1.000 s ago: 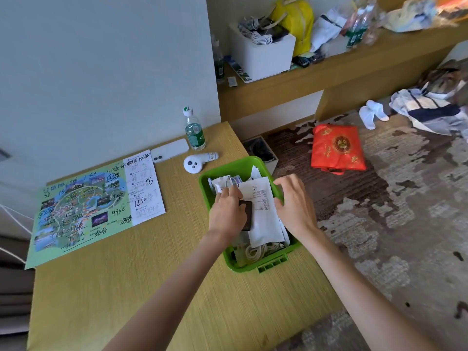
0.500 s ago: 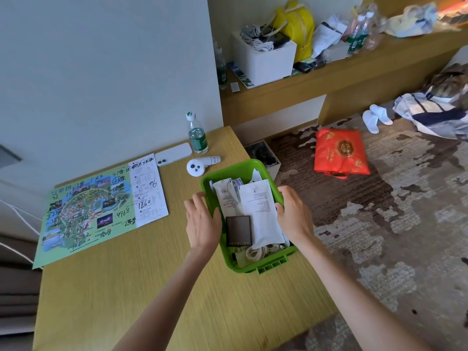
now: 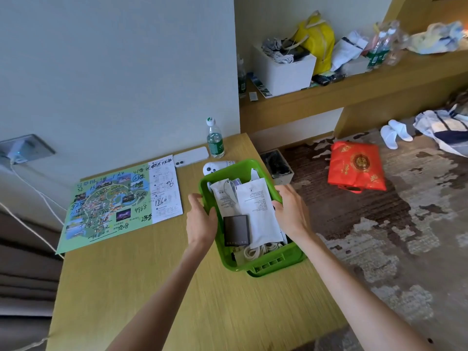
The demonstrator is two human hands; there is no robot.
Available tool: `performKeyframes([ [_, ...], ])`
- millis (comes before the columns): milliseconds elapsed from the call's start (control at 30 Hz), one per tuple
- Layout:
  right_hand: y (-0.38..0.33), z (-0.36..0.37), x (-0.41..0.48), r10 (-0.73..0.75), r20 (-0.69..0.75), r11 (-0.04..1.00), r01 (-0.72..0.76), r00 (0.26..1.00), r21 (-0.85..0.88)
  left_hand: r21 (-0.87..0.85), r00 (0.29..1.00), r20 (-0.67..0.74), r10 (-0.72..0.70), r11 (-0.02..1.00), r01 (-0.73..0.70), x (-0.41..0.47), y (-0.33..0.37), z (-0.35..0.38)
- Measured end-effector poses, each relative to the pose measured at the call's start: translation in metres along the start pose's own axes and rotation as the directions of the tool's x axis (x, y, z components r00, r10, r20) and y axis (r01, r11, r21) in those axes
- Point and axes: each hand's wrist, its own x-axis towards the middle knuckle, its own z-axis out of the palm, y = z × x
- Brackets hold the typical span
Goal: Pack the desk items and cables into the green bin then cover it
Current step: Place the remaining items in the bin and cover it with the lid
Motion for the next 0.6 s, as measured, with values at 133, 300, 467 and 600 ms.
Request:
performKeyframes([
  [133, -0.027, 0.016, 0.002, -0.04, -0.003, 0.994, 0.04, 0.999, 0.1, -0.064, 0.996, -0.077, -0.042, 0.997, 0.037, 0.012, -0.012, -0.029],
  [300, -0.065, 0.051, -0.003, -0.081, 0.029, 0.971, 0.073, 0.996, 0.227, -0.111, 0.982, -0.17, -0.08, 0.992, 0.062, 0.017, -0.044, -0.071],
  [467, -0.097, 0.089, -0.021, -0.099, 0.105, 0.954, 0.064, 0.99, 0.292, -0.1, 0.966, -0.224, -0.129, 0.989, 0.109, 0.011, -0.086, -0.104],
  [600, -0.11, 0.117, -0.041, -0.136, 0.146, 0.945, 0.085, 0.98, 0.315, -0.078, 0.956, -0.228, -0.182, 0.983, 0.169, 0.001, -0.119, -0.121],
])
